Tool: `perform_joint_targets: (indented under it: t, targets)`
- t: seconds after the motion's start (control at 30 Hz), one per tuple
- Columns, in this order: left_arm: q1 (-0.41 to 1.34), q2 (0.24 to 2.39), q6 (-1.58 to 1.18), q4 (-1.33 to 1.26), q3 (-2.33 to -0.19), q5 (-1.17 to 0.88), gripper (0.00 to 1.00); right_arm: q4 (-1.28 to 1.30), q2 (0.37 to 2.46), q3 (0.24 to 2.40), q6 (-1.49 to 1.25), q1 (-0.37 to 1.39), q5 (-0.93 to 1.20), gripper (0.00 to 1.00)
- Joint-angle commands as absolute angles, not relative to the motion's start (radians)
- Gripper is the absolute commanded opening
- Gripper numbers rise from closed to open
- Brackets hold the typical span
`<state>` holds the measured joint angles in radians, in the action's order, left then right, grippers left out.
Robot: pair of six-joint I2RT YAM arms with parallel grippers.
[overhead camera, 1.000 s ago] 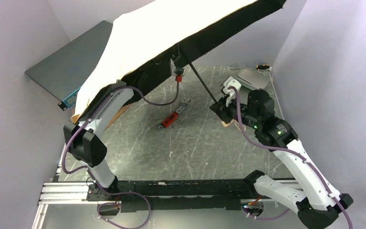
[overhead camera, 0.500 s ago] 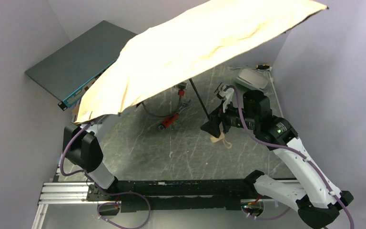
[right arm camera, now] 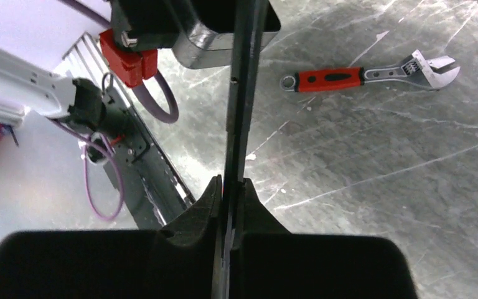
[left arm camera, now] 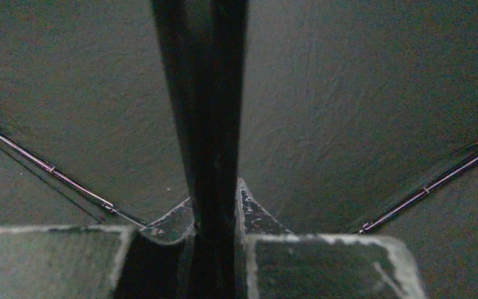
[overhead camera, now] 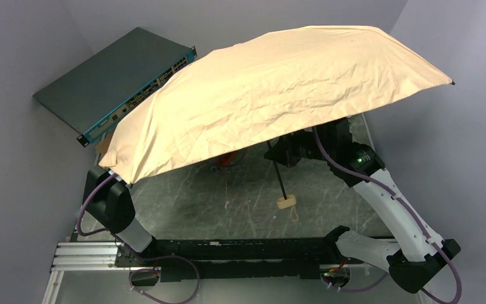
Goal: Open the umbrella
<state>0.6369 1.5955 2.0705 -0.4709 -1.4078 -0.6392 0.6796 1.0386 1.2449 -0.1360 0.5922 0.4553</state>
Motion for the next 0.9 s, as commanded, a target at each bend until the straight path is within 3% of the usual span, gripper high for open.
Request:
perform_joint_targets:
  t: [0.0,0.3,0.57,0.7,0.87]
  targets:
    - [0.669,1.555,2.243,-0.535,-1.433,-0.619,0.18,0.495,1.007,1.255,-0.235,0.556,0.542,0.00]
    - [0.675,1.496,2.185,-0.432,-1.361,-0.629,0.80,0.204,0.934,1.186,-0.500,0.358,0.569,0.00]
    - [0.684,1.386,2.125,-0.450,-1.185,-0.599,0.84,0.034,0.856,1.083,-0.513,0.304,0.355,0.00]
    - [0.691,1.232,1.991,-0.384,-1.050,-0.527,0.98,-0.041,0.850,1.030,-0.415,0.304,0.215,0.00]
    - [0.694,1.036,1.780,-0.199,-0.945,-0.422,1.00,-0.111,0.868,0.973,-0.344,0.293,0.140,0.00]
